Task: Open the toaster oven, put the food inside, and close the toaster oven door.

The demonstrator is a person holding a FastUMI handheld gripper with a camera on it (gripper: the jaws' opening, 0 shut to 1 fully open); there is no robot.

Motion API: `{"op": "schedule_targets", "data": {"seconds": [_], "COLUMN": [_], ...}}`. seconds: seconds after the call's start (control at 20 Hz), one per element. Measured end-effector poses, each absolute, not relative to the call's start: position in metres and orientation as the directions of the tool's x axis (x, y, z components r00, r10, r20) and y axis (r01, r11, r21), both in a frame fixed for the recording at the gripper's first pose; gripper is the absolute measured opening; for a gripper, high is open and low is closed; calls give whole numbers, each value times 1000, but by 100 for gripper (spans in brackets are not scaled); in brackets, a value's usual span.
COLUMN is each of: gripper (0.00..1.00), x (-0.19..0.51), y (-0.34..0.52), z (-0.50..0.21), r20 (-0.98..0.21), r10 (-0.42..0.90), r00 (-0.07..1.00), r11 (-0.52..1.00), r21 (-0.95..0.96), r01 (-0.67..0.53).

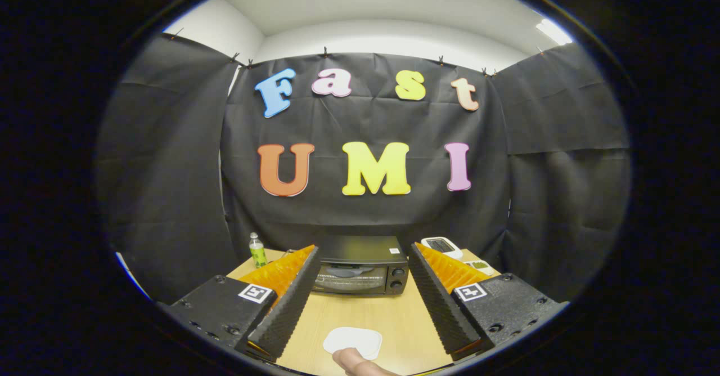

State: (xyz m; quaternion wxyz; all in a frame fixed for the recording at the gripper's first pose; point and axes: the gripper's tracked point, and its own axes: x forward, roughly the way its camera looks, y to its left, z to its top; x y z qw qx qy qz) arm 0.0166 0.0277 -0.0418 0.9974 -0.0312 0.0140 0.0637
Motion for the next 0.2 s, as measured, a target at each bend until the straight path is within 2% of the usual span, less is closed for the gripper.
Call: {"op": "schedule_targets", "data": {"seconds": [0.2], "gripper": [100], "x": [11], "y": [31], "z": [-43], "r20": [-30], "r10": [141], "r00": [990], "r11": [988], "r21": [-58], "r01": [-142]}}
